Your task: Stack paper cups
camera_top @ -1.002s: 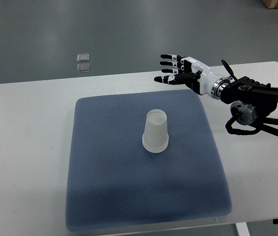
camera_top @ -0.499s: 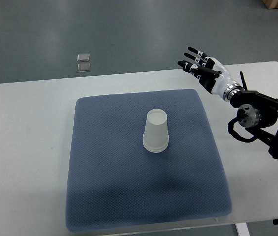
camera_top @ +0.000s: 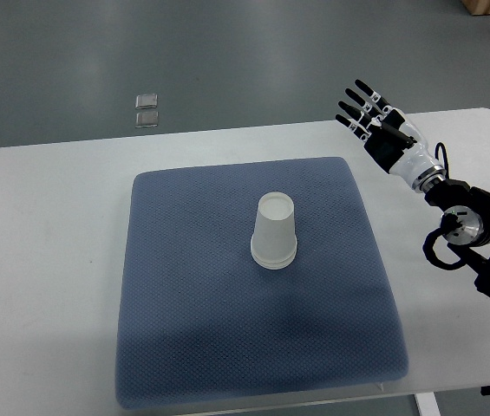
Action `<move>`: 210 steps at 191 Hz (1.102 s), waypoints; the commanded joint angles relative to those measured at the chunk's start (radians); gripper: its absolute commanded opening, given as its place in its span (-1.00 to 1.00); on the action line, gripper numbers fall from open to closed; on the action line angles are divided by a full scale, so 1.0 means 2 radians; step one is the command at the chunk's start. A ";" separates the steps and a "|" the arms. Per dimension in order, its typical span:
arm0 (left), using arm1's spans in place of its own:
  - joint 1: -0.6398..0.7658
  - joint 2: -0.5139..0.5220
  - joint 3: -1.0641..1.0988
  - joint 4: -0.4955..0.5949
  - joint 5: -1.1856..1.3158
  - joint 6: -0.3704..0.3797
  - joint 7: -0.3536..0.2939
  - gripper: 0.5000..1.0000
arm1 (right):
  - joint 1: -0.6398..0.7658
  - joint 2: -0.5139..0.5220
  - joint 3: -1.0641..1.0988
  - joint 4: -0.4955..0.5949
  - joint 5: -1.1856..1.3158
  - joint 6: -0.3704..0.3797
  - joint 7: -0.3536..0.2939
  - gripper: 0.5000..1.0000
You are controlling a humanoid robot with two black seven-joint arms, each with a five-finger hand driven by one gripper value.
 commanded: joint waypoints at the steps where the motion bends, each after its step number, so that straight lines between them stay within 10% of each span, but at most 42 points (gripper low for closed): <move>1: 0.000 0.000 0.000 0.000 0.000 -0.001 0.000 1.00 | 0.003 0.014 0.000 -0.025 -0.002 0.008 0.000 0.68; 210: 0.000 0.000 0.000 0.000 0.000 -0.001 0.000 1.00 | 0.042 0.057 -0.012 -0.063 -0.034 -0.069 -0.007 0.68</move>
